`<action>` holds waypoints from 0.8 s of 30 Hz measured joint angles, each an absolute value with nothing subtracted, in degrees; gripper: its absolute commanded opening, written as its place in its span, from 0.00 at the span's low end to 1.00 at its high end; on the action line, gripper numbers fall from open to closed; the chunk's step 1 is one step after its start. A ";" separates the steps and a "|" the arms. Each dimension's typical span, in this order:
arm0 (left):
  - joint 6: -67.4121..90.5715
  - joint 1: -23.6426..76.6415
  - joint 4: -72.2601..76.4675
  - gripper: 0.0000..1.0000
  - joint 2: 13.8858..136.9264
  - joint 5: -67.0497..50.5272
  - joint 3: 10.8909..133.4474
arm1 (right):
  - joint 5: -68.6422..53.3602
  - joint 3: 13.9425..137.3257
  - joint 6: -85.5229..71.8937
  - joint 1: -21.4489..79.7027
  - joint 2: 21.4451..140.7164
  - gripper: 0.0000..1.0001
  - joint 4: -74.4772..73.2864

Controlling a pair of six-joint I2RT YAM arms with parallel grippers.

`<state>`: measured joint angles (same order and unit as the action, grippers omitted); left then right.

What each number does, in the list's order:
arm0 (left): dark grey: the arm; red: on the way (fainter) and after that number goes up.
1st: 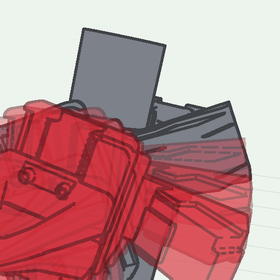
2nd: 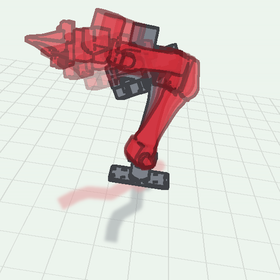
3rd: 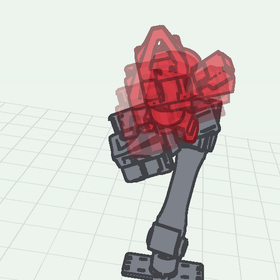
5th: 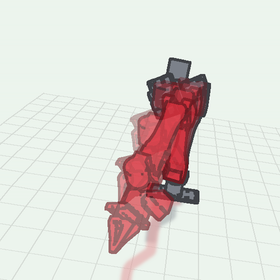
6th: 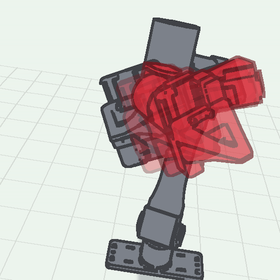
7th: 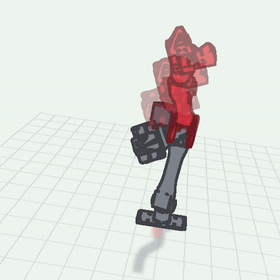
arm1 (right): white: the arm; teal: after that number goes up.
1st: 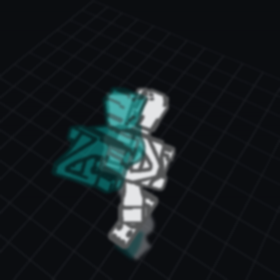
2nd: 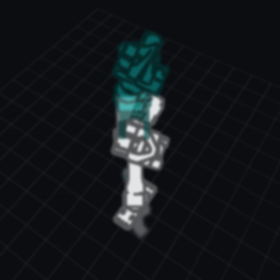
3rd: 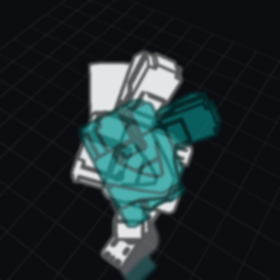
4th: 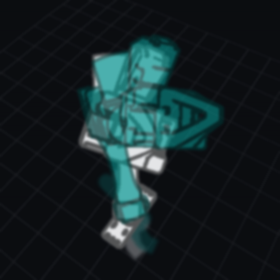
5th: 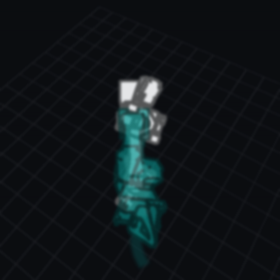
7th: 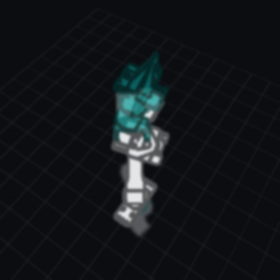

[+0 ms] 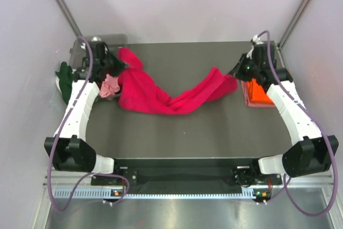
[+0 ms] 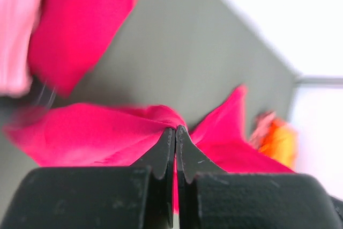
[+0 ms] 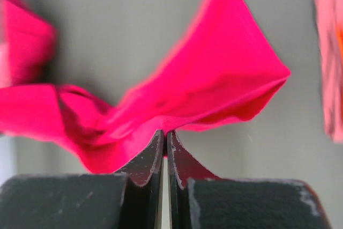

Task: Fold and stack the t-shirts
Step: Flatten the tshirt out

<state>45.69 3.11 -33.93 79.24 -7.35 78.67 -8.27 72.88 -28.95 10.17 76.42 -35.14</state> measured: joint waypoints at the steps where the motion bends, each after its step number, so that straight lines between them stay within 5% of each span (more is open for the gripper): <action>1: 45.69 2.44 -34.28 0.00 79.94 -7.99 81.69 | -9.54 76.01 -28.80 9.72 76.97 0.00 -35.11; 9: 44.38 -7.35 -38.52 0.00 78.50 -9.37 111.63 | -15.18 94.78 -28.51 8.03 75.61 0.00 -37.60; 24: 40.10 -7.49 -38.72 0.00 43.68 1.28 120.97 | -19.55 100.22 -28.49 7.99 38.54 0.00 -45.56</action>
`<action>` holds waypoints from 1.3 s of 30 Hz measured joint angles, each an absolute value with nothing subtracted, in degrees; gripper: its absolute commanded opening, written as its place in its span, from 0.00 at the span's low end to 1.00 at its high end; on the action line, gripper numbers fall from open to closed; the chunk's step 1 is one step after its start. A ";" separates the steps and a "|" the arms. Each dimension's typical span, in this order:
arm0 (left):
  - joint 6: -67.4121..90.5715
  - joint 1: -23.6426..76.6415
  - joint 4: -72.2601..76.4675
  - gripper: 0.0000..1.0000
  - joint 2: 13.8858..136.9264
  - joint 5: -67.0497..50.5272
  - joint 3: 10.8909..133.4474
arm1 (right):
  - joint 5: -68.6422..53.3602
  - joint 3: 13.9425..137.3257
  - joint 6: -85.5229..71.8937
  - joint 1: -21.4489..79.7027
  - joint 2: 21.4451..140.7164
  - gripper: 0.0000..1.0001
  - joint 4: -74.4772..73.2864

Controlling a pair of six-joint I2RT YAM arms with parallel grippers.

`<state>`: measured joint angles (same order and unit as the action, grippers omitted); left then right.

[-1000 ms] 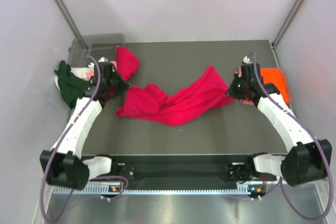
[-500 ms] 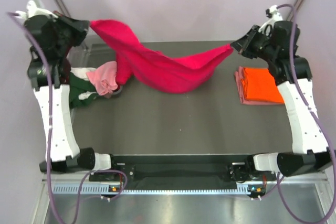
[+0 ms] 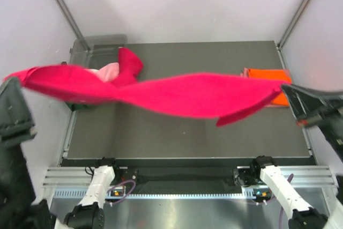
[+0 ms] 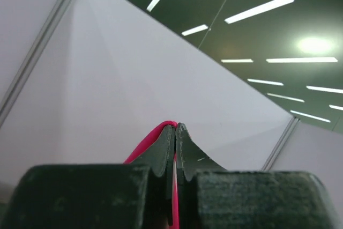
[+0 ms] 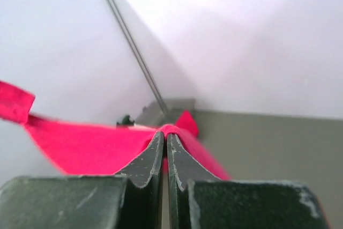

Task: Fold and stack the t-shirts
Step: Flatten the tshirt out

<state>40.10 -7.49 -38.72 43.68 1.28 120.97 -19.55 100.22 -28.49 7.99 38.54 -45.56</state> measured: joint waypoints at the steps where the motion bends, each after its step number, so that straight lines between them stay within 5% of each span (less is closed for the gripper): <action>1: 40.03 -7.49 -38.59 0.00 43.62 1.83 122.74 | -19.35 101.41 -28.42 7.99 37.39 0.00 -45.50; 8: 40.42 -7.42 -35.81 0.00 49.21 0.21 121.64 | -13.02 99.31 -26.79 7.99 38.59 0.00 -46.17; 18: 46.74 -7.38 -25.47 0.00 80.03 -12.51 98.17 | -6.39 89.69 -25.10 5.91 65.21 0.00 -45.32; 22: 49.39 -7.38 -27.59 0.00 91.00 -16.93 106.04 | -11.92 95.02 -26.89 0.36 76.40 0.00 -46.17; 30: 57.80 -8.01 -18.55 0.00 105.80 -21.47 145.16 | -21.32 126.21 -32.75 -5.93 93.58 0.00 -42.19; 34: 61.06 -8.75 -8.38 0.00 103.94 -23.31 140.84 | -25.32 126.61 -34.76 -6.22 95.37 0.00 -37.17; 39: 62.92 -8.84 3.57 0.00 103.04 -28.27 123.79 | -29.32 112.73 -36.95 -6.68 95.59 0.00 -30.76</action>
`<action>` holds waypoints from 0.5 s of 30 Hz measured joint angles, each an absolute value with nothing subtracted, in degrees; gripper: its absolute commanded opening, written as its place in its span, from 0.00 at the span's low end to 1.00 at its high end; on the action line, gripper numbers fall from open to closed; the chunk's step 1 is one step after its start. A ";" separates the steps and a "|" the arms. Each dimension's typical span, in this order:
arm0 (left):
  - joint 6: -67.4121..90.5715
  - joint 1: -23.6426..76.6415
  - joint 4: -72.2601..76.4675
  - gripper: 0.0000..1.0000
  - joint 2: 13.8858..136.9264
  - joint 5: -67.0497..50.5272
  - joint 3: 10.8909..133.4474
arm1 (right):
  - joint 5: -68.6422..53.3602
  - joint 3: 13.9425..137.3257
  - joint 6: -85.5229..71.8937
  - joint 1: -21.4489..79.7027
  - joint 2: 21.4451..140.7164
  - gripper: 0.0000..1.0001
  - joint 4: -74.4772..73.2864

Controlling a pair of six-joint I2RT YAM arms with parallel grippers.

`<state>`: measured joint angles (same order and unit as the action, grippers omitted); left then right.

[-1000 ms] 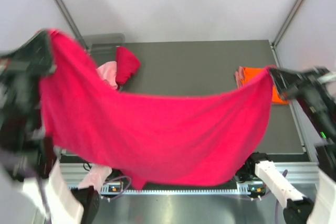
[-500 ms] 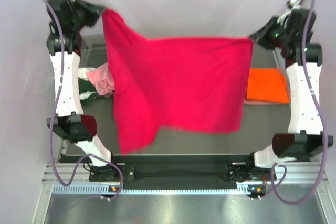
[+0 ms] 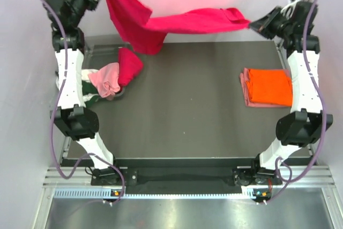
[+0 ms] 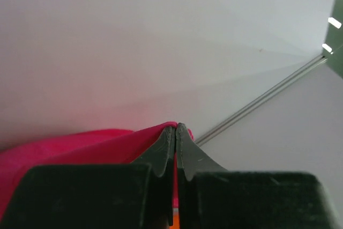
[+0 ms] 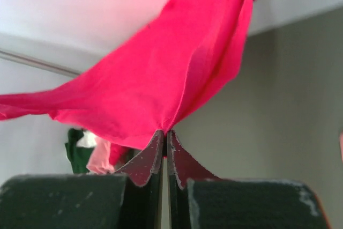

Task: Fold and stack the t-shirts
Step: Flatten the tshirt out

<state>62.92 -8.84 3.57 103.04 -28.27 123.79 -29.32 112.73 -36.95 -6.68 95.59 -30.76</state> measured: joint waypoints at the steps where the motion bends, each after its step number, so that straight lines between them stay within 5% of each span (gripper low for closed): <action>1: 62.63 -8.80 3.77 0.00 103.79 -29.54 121.93 | -29.95 110.32 -37.19 -6.90 96.16 0.00 -30.59; 6: 56.95 -7.20 2.52 0.00 103.59 -31.86 109.97 | -31.42 96.55 -37.63 -7.81 96.71 0.00 -26.13; 15: 46.68 -2.94 -1.13 0.00 85.19 -29.47 86.26 | -31.46 74.08 -36.49 -14.24 87.50 0.00 -23.40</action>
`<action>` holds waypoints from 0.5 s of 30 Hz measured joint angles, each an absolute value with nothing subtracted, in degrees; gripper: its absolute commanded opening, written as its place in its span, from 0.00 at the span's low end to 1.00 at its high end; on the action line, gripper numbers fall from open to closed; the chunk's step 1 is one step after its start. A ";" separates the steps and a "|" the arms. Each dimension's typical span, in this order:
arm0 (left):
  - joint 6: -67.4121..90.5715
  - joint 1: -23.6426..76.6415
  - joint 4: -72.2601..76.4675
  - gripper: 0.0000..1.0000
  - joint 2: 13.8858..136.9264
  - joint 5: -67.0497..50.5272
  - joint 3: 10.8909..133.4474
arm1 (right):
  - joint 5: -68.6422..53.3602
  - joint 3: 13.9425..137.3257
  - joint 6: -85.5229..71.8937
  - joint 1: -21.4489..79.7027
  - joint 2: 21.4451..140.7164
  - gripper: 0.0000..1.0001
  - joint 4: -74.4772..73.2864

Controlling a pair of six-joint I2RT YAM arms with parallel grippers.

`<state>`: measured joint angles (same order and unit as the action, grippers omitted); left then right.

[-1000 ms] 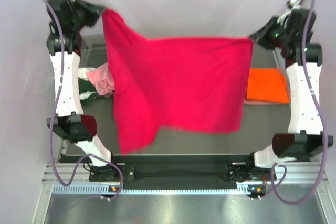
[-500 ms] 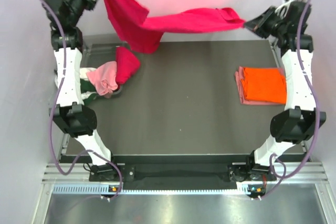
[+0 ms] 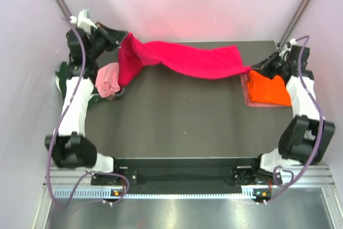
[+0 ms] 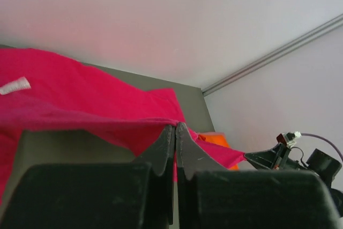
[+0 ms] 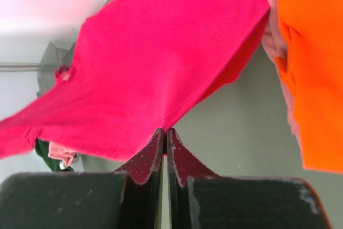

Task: Fold and stack the t-shirts
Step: Flatten the tshirt out

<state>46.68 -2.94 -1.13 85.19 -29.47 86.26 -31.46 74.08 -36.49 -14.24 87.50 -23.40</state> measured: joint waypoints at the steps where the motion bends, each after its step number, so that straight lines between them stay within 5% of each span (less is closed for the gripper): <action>1: 46.04 -3.03 -1.43 0.00 82.00 -29.06 83.74 | -31.40 72.20 -36.14 -14.61 85.47 0.00 -23.35; 15: 39.16 -3.27 -16.71 0.00 43.92 -27.14 59.55 | -26.76 48.25 -31.14 -14.76 57.12 0.00 -26.37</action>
